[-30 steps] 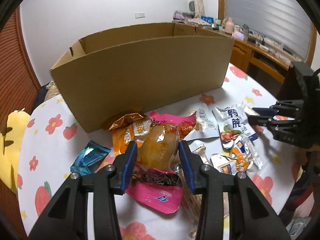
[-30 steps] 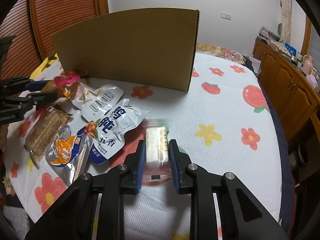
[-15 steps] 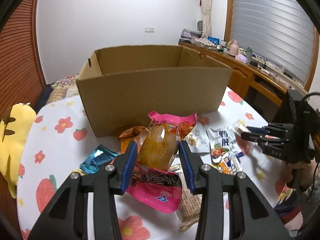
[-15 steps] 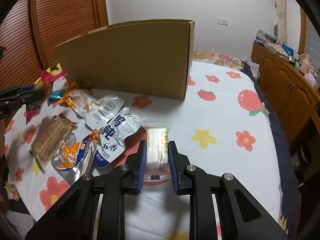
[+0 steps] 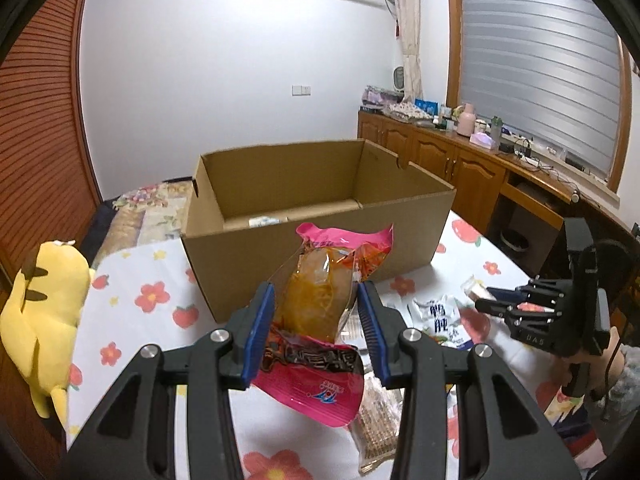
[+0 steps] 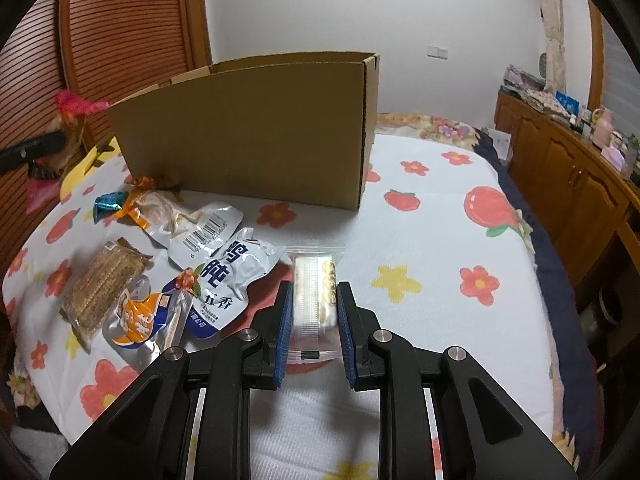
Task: Organize snacks
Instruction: 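Lift both snacks over the cardboard box and open both tools to drop them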
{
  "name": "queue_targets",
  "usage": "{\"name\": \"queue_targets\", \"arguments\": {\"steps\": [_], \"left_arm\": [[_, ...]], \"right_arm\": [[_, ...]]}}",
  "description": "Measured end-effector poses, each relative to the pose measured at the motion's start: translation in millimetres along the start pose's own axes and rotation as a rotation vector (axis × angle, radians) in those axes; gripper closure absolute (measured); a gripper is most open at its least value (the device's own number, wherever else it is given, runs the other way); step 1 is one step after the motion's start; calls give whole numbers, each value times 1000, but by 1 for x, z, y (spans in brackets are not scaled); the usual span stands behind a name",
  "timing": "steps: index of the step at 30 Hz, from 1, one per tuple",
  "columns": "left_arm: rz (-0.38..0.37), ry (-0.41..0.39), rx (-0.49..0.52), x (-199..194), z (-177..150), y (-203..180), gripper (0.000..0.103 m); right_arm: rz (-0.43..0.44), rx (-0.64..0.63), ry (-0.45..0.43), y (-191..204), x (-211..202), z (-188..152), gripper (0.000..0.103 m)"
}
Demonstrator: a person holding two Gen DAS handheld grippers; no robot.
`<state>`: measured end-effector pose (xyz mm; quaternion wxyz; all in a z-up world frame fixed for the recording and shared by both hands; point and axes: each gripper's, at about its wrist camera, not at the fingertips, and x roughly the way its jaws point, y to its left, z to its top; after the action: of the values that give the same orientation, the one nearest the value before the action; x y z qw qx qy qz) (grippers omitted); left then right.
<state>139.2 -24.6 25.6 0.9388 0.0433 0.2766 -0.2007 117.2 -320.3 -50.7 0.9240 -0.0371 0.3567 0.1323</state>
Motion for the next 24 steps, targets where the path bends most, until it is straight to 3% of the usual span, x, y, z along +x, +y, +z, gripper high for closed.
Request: {"name": "queue_targets", "arguments": {"steps": [11,24], "left_arm": [[15,-37,2,-5,22,4,62],[49,-68,17,8,62,12,62]], "right_arm": [[-15,-20,-58,5,-22,14,84],[46,-96,-205,30,-62,89,83]]}}
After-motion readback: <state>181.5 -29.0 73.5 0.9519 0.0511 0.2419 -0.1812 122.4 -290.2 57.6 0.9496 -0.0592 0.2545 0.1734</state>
